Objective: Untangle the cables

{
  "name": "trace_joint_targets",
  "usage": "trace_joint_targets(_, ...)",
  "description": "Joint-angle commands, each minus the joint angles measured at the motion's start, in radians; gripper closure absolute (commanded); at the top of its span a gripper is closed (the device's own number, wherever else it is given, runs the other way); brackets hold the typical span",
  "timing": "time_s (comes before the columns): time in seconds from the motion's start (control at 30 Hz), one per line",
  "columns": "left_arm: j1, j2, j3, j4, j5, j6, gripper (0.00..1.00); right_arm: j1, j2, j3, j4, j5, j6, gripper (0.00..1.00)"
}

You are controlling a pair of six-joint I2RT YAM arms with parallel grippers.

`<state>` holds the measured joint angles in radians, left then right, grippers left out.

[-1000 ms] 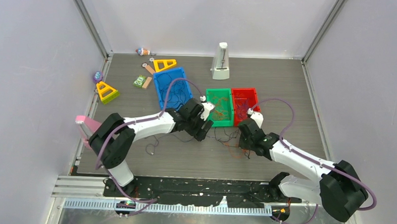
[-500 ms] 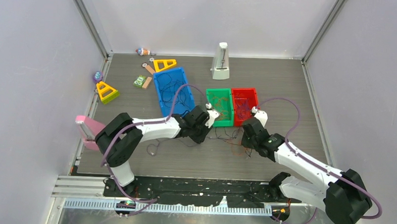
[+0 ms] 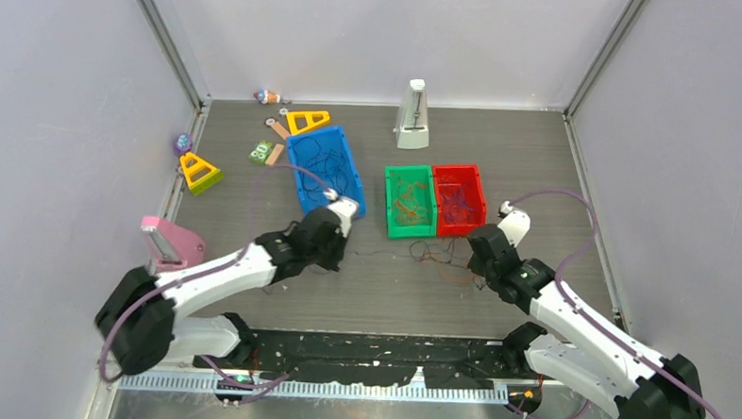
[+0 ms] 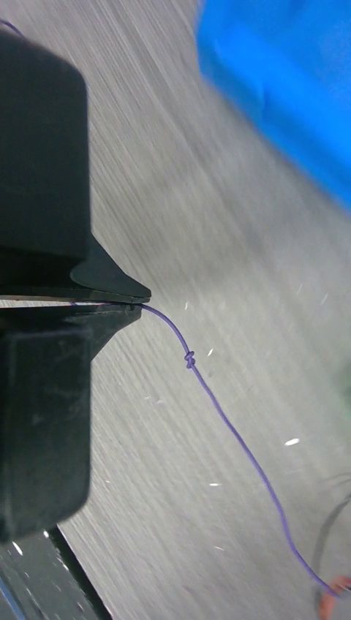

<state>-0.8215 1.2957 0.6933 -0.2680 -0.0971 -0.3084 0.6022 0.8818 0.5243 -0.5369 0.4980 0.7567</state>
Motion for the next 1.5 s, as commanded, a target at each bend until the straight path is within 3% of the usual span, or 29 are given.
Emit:
trace_joint_targets(0.0, 0.128, -0.243, -0.070, 0.013, -0.057, -0.122, 1.00, -0.033, -0.095, -0.016, -0.082, 0.183, 0.124, 0.94)
trace_joint_targets(0.13, 0.222, -0.456, -0.144, 0.000, -0.113, -0.183, 1.00, -0.045, -0.170, -0.025, -0.172, 0.285, 0.244, 0.92)
trace_joint_targets(0.43, 0.267, -0.664, -0.189, -0.121, -0.353, -0.287, 1.00, -0.051, -0.325, -0.034, -0.209, 0.336, 0.298, 0.89)
trace_joint_targets(0.5, 0.266, -0.700, -0.196, -0.128, -0.390, -0.300, 1.00, -0.050, -0.329, -0.028, -0.206, 0.324, 0.261, 0.83)
trace_joint_targets(0.53, 0.267, -0.716, -0.198, -0.119, -0.389, -0.297, 1.00, -0.051, -0.329, -0.024, -0.171, 0.307, 0.185, 0.66)
trace_joint_targets(0.63, 0.267, -0.724, -0.210, -0.035, -0.274, -0.226, 1.00, -0.050, -0.326, -0.029, -0.042, 0.100, -0.019, 0.33)
trace_joint_targets(0.77, 0.266, -0.688, -0.207, 0.040, -0.121, -0.183, 1.00, -0.050, -0.316, -0.060, 0.135, -0.142, -0.164, 0.22)
trace_joint_targets(1.03, 0.264, -0.611, -0.087, 0.034, 0.082, -0.096, 1.00, -0.047, -0.147, 0.035, 0.184, -0.353, -0.303, 0.08)
trace_joint_targets(1.3, 0.214, -0.592, 0.047, 0.030, 0.252, -0.046, 1.00, -0.046, 0.009, 0.049, 0.215, -0.364, -0.319, 0.09)
trace_joint_targets(1.47, 0.188, -0.520, 0.144, 0.012, 0.424, -0.015, 1.00, -0.044, -0.034, 0.022, 0.345, -0.566, -0.373, 0.09)
